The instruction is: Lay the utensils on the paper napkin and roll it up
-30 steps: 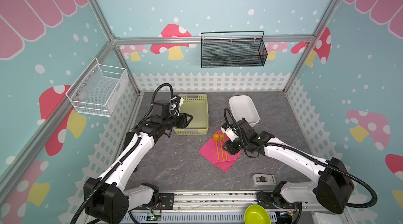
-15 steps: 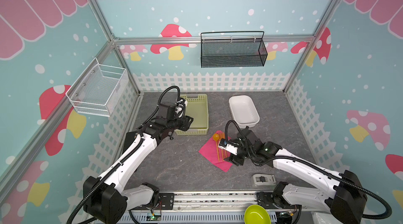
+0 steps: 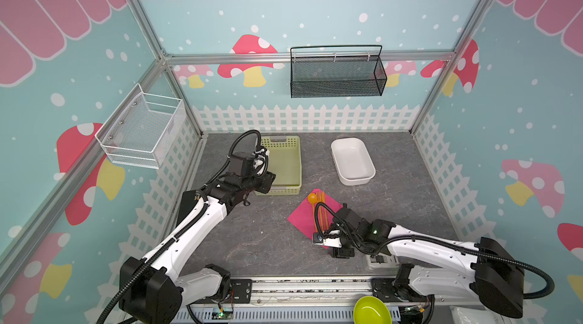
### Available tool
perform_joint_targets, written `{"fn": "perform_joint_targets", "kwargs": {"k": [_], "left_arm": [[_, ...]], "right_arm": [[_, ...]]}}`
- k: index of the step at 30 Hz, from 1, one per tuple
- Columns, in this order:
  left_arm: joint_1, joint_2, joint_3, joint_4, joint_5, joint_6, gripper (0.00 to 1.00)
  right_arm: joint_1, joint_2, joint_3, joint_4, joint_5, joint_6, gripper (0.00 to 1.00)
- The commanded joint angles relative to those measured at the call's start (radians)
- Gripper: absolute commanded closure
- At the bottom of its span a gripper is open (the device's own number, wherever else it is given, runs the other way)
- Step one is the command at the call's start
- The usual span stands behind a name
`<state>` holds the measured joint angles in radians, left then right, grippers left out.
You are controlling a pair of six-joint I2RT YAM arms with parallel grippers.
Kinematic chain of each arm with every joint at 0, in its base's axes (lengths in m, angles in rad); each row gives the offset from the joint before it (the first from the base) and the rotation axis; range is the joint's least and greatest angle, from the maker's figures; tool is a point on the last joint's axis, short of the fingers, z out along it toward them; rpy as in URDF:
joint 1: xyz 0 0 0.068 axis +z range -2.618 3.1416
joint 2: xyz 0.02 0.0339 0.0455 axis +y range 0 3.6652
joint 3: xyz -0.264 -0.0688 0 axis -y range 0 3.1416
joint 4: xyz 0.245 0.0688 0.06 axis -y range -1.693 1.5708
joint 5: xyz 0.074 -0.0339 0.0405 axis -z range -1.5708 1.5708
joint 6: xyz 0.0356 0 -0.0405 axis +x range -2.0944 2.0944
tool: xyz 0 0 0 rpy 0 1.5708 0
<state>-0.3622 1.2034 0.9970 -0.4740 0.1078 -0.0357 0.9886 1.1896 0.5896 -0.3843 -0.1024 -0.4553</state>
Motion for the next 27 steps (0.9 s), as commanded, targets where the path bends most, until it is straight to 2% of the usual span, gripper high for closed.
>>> {"fn": "perform_joint_targets", "kwargs": {"k": [1, 8, 13, 17, 20, 27], "left_arm": [[0.003, -0.028, -0.001, 0.009, -0.007, 0.031, 0.53], [0.000, -0.020, -0.010, 0.010, 0.037, -0.016, 0.53], [-0.024, -0.015, -0.030, 0.014, 0.075, -0.078, 0.53], [-0.043, -0.031, -0.070, 0.023, 0.109, -0.163, 0.53], [-0.091, -0.042, -0.105, 0.034, 0.100, -0.215, 0.53], [-0.134, -0.066, -0.179, 0.067, 0.067, -0.273, 0.53]], "right_arm": [[0.032, 0.042, -0.018, 0.054, 0.054, 0.008, 0.31], [0.075, 0.143, -0.036, 0.147, 0.238, 0.012, 0.32], [0.084, 0.158, -0.039, 0.199, 0.309, -0.010, 0.33], [0.085, 0.121, -0.041, 0.233, 0.327, -0.027, 0.33], [0.083, 0.091, -0.042, 0.242, 0.324, -0.035, 0.36], [0.082, 0.080, -0.039, 0.200, 0.208, -0.046, 0.48]]}}
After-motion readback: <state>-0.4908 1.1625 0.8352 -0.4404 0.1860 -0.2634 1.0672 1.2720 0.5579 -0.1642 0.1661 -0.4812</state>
